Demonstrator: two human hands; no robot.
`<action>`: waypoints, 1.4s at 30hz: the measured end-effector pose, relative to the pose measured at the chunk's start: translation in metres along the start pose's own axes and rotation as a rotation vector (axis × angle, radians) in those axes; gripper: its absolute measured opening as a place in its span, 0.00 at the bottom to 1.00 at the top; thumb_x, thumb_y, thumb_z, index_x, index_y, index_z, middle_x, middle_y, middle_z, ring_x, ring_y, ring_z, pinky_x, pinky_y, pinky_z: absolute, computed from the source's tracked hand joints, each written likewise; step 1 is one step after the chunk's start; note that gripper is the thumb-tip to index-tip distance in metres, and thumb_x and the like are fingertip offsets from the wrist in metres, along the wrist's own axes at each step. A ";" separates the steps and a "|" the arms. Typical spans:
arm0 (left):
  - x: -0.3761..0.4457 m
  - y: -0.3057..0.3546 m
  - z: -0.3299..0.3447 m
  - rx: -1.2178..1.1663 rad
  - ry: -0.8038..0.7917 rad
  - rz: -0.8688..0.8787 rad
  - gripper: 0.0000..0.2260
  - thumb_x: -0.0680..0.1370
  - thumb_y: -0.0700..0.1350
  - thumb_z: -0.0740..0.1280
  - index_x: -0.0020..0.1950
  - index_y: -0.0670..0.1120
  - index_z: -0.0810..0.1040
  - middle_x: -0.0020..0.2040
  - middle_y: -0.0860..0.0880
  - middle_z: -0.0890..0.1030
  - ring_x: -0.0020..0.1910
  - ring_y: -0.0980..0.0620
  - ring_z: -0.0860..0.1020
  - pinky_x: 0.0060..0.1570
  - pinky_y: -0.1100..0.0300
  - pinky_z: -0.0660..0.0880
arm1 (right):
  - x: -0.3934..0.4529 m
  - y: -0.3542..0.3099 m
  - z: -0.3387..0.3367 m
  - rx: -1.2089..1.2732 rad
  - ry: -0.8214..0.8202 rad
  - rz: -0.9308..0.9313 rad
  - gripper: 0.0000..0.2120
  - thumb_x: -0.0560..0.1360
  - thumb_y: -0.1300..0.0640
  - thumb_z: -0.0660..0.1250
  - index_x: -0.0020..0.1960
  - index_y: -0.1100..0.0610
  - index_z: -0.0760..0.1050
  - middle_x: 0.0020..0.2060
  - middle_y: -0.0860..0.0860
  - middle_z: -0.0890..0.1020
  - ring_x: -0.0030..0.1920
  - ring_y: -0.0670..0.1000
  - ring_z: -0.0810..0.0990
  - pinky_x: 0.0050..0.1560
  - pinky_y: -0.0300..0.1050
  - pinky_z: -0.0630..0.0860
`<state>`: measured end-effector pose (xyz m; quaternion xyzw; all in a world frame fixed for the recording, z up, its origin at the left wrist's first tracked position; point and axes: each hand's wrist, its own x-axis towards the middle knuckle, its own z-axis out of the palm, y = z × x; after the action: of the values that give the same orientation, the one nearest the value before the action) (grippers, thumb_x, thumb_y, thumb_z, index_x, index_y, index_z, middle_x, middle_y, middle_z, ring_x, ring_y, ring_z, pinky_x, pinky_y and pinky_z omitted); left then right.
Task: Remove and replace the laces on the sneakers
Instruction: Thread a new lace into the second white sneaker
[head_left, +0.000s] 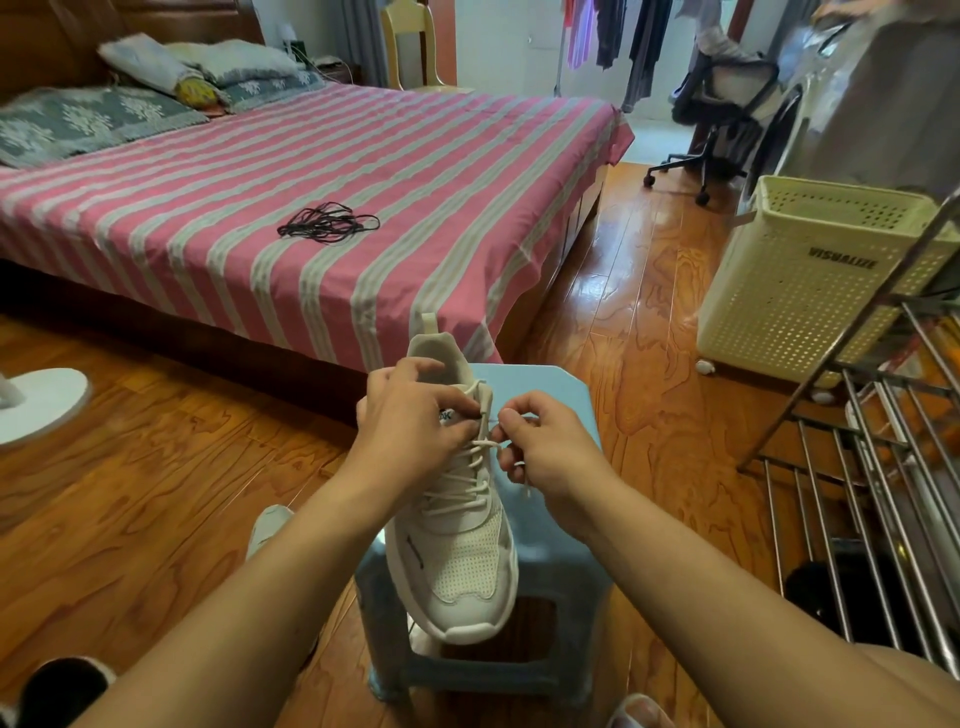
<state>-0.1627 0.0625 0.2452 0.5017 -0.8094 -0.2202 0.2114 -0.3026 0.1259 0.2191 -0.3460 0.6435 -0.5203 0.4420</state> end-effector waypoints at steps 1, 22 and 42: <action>0.000 0.000 0.001 0.005 0.009 0.000 0.04 0.75 0.55 0.75 0.49 0.64 0.85 0.71 0.57 0.71 0.72 0.49 0.60 0.66 0.52 0.60 | -0.001 0.001 0.002 0.047 -0.001 0.016 0.09 0.84 0.61 0.59 0.48 0.59 0.75 0.37 0.52 0.79 0.31 0.46 0.75 0.31 0.39 0.71; 0.005 -0.010 -0.036 -0.435 0.294 -0.044 0.07 0.77 0.43 0.75 0.39 0.49 0.82 0.58 0.49 0.78 0.57 0.52 0.77 0.58 0.54 0.75 | 0.017 -0.014 -0.027 -0.941 0.008 -0.819 0.17 0.76 0.67 0.64 0.60 0.52 0.81 0.59 0.48 0.80 0.62 0.53 0.72 0.62 0.50 0.72; 0.003 -0.054 -0.047 0.100 0.067 -0.134 0.18 0.80 0.41 0.62 0.70 0.49 0.76 0.66 0.47 0.77 0.66 0.46 0.74 0.66 0.47 0.74 | 0.024 -0.027 0.037 -0.534 0.204 -0.246 0.15 0.69 0.46 0.73 0.30 0.55 0.80 0.39 0.55 0.81 0.43 0.57 0.79 0.45 0.52 0.78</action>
<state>-0.0989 0.0319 0.2532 0.5718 -0.7764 -0.1765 0.1978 -0.2771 0.0850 0.2375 -0.4712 0.7519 -0.4144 0.2022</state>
